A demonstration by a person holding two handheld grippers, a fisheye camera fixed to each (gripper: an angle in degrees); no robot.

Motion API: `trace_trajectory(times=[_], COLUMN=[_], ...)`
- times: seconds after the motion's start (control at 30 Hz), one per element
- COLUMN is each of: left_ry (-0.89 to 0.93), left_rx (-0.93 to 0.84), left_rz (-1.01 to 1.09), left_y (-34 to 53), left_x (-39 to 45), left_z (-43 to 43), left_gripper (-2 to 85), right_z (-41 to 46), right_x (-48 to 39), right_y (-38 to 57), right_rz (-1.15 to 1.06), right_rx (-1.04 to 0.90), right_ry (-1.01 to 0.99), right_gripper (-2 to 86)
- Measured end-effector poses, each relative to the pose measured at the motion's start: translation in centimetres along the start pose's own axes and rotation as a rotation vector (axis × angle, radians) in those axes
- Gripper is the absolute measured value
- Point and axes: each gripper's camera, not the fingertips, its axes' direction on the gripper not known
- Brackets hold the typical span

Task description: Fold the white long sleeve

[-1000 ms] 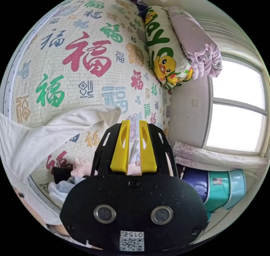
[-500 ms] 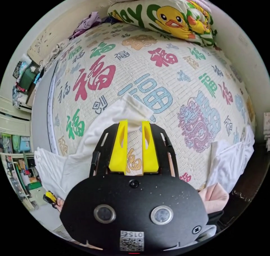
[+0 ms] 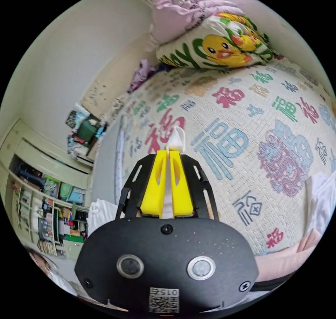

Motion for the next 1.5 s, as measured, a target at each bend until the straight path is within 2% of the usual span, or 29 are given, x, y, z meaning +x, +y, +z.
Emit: trace_trajectory(times=[0.13, 0.17, 0.23, 0.3, 0.37, 0.43, 0.5, 0.57, 0.73, 0.8, 0.83, 0.97, 1.03, 1.1, 1.23, 1.33, 1.4, 1.5], left_ry=[0.013, 0.013, 0.018, 0.026, 0.032, 0.03, 0.027, 0.028, 0.046, 0.047, 0.047, 0.048, 0.05, 0.051, 0.052, 0.052, 0.052, 0.053], left_rx=[0.013, 0.012, 0.009, 0.015, 0.022, 0.024, 0.021, 0.02, 0.034, 0.034, 0.033, 0.033, 0.033, 0.033, 0.032, 0.03, 0.031, 0.03], left_rz=[-0.015, -0.015, -0.018, -0.027, -0.035, -0.035, -0.033, -0.033, -0.051, -0.052, -0.052, -0.054, -0.057, -0.061, -0.064, -0.064, -0.065, -0.066], left_y=[0.2, 0.2, 0.2, 0.3, 0.4, 0.5, 0.5, 0.6, 0.9, 0.9, 1.0, 1.1, 1.2, 1.2, 1.4, 1.4, 1.5, 1.5], left_x=[-0.8, -0.9, -1.3, -1.7, -2.1, -2.4, -2.6, -2.9, -4.0, -4.3, -4.5, -5.1, -5.5, -5.9, -6.6, -7.1, -7.4, -7.8], left_z=[-0.1, -0.1, -0.1, -0.2, -0.3, -0.4, -0.3, -0.4, -0.7, -0.8, -0.9, -1.1, -1.3, -1.5, -1.9, -2.2, -2.5, -3.0], left_gripper=[-0.9, -0.9, -0.9, -0.9, -0.9, -0.9, -0.9, -0.9, -0.9, -0.9, -0.9, -0.9, -0.9, -0.9, -0.9, -0.9, -0.9, -0.9], right_z=[-0.3, 0.1, 1.4, 0.2, -2.2, -4.1, -3.5, -1.6, 5.1, 7.5, 8.6, 7.3, 4.7, 1.5, -6.5, -8.9, -9.7, -9.4], right_x=[-4.6, -5.2, -6.5, -6.4, -5.1, -2.4, -1.1, -0.8, -5.8, -6.4, -6.3, -6.3, -6.1, -5.6, -0.9, 3.3, 4.8, 4.8], right_y=[0.6, 0.7, 0.9, 1.2, 1.2, 1.1, 0.5, 0.1, 2.0, 2.8, 3.3, 3.2, 2.9, 2.2, 0.6, 1.0, 1.4, 1.1], right_rz=[-0.314, -0.349, -0.464, -0.495, -0.42, -0.276, -0.22, -0.228, -0.532, -0.564, -0.57, -0.573, -0.547, -0.48, -0.151, 0.087, 0.163, 0.164], right_rx=[0.022, -0.002, -0.194, -0.158, -0.01, 0.063, -0.024, -0.152, -0.318, -0.403, -0.461, -0.427, -0.317, -0.203, 0.106, 0.211, 0.25, 0.21], right_ry=[-0.078, -0.102, -0.312, -0.335, -0.208, 0.034, 0.134, 0.116, 0.358, 0.457, 0.465, 0.395, 0.409, 0.357, 0.219, 0.146, 0.12, 0.252], right_gripper=[2.6, 3.0, 5.0, 4.9, 3.5, 2.7, 3.7, 5.5, 14.9, 16.4, 15.4, 6.9, 1.9, 0.8, 0.0, 0.0, 0.0, -0.1])
